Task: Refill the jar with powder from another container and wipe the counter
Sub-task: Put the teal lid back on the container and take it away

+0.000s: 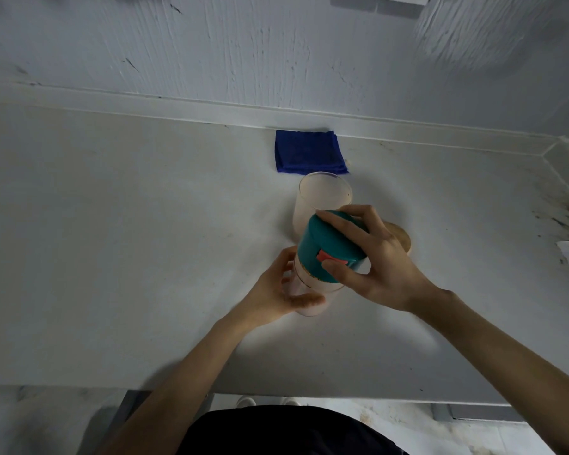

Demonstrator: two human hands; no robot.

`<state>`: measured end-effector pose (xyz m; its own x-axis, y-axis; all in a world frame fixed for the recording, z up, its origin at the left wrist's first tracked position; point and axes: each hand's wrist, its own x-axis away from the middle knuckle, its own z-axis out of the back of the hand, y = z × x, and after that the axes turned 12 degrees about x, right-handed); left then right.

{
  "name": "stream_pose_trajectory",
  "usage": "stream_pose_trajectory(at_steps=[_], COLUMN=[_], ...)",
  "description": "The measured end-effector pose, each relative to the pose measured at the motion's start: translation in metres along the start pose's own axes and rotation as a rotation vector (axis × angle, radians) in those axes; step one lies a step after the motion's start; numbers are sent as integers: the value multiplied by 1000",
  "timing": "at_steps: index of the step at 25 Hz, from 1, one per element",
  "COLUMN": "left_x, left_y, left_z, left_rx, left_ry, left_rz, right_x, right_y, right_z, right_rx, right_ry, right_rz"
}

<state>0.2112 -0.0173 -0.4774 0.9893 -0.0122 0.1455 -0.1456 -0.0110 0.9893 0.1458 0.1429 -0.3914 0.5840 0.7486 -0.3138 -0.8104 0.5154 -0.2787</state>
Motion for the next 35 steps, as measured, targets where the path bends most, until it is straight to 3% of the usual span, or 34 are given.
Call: stream_pose_trajectory(at_steps=[5,11,21,28,35], left_x=[2,1,2,1,8], left_y=[5,5,12,17,16], left_z=[0,0,4,1,-6], left_rx=[-15,-45,-29,-30,-4], left_ry=[-5,3,-52,-91,-49], left_rz=[10,51,34,34,-13], right_x=[-6,2,-2,3,9], right_y=[-1,5,3,0,-4], right_z=[6,2,-4,-9,-20], right_rx=[-42,-19,-5,22,64], right_ry=[108,67,-13,-106,-39], right_rz=[-26,97,146,104,30])
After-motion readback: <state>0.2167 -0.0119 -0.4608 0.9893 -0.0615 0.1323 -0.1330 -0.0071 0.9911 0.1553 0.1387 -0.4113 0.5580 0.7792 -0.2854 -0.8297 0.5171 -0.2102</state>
